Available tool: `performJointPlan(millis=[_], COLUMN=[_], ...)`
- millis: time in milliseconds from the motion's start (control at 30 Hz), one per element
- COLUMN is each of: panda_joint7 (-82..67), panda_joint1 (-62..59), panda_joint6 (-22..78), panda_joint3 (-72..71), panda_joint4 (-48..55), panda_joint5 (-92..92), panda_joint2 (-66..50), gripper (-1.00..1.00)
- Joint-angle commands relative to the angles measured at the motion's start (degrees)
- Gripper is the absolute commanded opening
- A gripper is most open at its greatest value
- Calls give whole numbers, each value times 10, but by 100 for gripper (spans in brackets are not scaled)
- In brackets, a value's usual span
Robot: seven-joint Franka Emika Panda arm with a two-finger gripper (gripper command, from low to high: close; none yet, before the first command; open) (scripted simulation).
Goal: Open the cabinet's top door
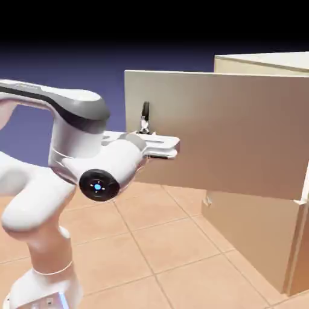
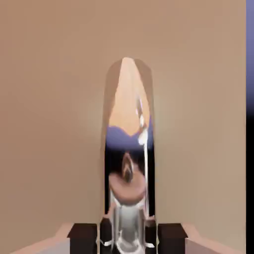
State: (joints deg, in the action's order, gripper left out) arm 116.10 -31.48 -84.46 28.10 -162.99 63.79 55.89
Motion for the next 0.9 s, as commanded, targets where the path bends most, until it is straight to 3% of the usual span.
performJointPlan(millis=[0, 600, 867], panda_joint7=[-8, -188, -295], panda_joint1=[8, 268, 341], panda_joint6=[20, 372, 487], panda_joint3=[21, 368, 479], panda_joint4=[18, 377, 465], panda_joint5=[-20, -188, -194], panda_joint2=[-21, -388, -530], gripper=[-100, -100, -100])
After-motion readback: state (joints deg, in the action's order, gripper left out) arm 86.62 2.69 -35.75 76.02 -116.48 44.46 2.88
